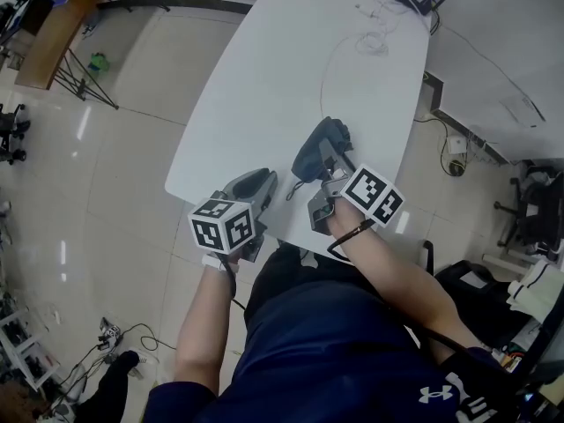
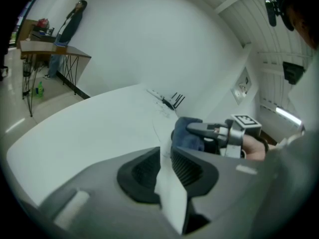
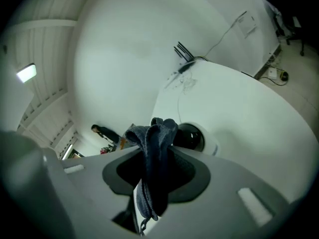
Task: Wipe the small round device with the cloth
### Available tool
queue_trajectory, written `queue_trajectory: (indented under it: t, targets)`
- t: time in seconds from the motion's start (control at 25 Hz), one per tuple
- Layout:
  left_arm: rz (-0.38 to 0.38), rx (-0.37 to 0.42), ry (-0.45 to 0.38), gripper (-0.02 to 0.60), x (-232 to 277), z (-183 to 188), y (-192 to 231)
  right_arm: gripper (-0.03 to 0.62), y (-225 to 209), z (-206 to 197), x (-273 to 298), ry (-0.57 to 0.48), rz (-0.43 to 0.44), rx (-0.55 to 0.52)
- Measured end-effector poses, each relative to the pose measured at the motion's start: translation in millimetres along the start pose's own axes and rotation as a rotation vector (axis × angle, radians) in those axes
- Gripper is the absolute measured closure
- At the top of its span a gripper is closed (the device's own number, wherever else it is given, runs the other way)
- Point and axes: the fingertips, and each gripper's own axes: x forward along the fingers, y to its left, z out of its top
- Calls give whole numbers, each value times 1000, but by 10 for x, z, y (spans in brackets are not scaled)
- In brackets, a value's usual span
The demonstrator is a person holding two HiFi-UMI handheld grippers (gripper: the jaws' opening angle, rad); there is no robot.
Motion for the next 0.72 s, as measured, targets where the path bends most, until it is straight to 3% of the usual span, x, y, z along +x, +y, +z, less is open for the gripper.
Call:
queue_trajectory:
  t: [0.32,0.56,0.72]
  targets:
    - [37,-38,-7,511,-186,-128,108,477,-267,-446,261,66,-67,3]
    - [47,-49,-7,511,-301,-234,111,477,-693,-750,461,116,-179,50]
    - [45,-57,-16,511,-346,-230,121,477,-732,-835,497,145,-182,82]
